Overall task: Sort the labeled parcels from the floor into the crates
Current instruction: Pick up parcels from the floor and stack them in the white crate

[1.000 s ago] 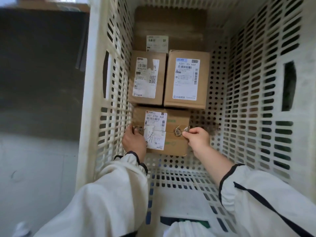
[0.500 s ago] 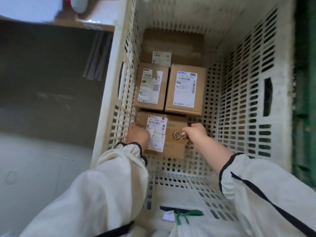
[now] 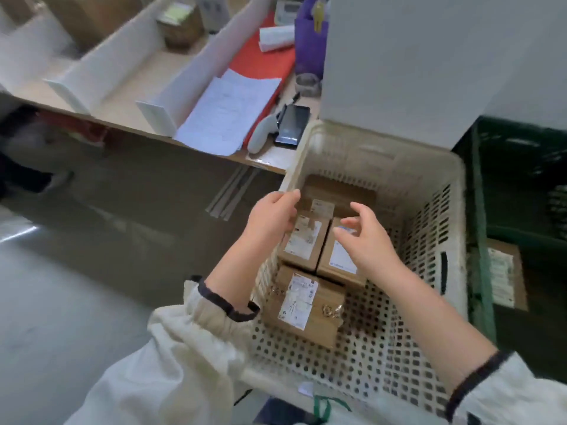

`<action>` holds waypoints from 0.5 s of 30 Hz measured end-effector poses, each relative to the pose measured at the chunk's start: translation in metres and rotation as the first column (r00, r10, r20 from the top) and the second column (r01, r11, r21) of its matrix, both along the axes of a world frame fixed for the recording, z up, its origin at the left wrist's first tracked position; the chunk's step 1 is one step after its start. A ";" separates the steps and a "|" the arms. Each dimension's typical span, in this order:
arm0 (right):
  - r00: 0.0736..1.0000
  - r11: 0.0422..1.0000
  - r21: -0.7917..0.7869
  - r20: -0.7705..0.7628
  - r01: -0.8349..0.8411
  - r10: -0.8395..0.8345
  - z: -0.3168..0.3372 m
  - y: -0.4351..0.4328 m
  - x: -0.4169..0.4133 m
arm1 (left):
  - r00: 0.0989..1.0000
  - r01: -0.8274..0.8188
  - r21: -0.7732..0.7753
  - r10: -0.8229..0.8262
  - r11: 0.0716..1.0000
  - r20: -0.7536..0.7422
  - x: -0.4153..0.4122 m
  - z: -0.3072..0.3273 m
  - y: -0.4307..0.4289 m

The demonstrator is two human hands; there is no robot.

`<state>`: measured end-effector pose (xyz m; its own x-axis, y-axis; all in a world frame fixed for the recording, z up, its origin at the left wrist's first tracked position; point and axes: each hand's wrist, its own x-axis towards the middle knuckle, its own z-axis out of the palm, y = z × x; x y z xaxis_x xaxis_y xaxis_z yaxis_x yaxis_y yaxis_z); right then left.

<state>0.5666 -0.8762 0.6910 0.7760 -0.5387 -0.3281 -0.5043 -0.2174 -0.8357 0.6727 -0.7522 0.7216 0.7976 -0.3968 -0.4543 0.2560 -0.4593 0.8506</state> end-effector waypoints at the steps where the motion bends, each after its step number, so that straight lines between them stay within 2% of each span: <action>1: 0.997 0.998 -0.034 0.064 -0.044 0.046 0.019 0.006 0.002 | 0.998 -0.021 -0.057 0.024 0.998 0.050 -0.005 0.023 0.013; 4: 0.948 0.974 -0.108 0.229 -0.199 0.220 0.075 0.035 0.004 | 0.951 -0.072 -0.139 0.110 0.988 0.290 -0.031 0.075 0.060; 6: 0.888 0.942 -0.159 0.317 -0.295 0.332 0.103 0.058 0.001 | 0.864 -0.134 -0.145 0.187 0.980 0.468 -0.055 0.095 0.093; 8: 0.814 0.897 -0.207 0.379 -0.389 0.441 0.124 0.084 -0.003 | 0.773 -0.216 -0.131 0.252 0.967 0.582 -0.082 0.107 0.128; 12: 0.669 0.790 -0.260 0.425 -0.555 0.610 0.152 0.148 -0.010 | 0.668 -0.397 -0.121 0.377 0.910 0.642 -0.133 0.126 0.200; 15: 0.536 0.677 -0.301 0.434 -0.672 0.725 0.169 0.208 -0.023 | 0.551 -0.550 -0.174 0.512 0.817 0.658 -0.178 0.137 0.263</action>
